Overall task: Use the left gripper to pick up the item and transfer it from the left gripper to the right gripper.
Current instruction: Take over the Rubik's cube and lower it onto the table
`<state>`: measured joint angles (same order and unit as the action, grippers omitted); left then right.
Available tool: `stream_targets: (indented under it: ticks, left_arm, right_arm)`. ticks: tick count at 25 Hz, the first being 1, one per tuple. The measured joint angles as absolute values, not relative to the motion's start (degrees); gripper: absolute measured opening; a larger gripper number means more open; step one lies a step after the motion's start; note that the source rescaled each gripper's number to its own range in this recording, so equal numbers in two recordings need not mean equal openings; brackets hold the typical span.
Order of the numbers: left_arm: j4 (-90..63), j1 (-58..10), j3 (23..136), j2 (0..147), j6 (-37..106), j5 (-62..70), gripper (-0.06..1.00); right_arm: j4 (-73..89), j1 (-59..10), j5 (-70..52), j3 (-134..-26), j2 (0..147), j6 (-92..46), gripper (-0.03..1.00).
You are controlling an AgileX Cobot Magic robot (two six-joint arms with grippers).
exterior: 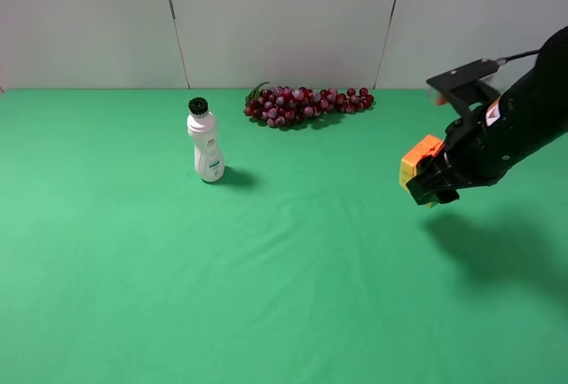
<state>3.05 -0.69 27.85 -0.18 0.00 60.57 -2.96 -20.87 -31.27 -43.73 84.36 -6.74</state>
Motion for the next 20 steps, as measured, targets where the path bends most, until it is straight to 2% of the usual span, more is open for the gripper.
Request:
stream_targets:
  ticks: [20]
  left_arm:
    - [3.1,-0.7,27.8,-0.2,0.0,60.6,1.0]
  right_arm:
    - [-2.9,-20.9,-18.3,-43.7,97.3,-6.7,0.0]
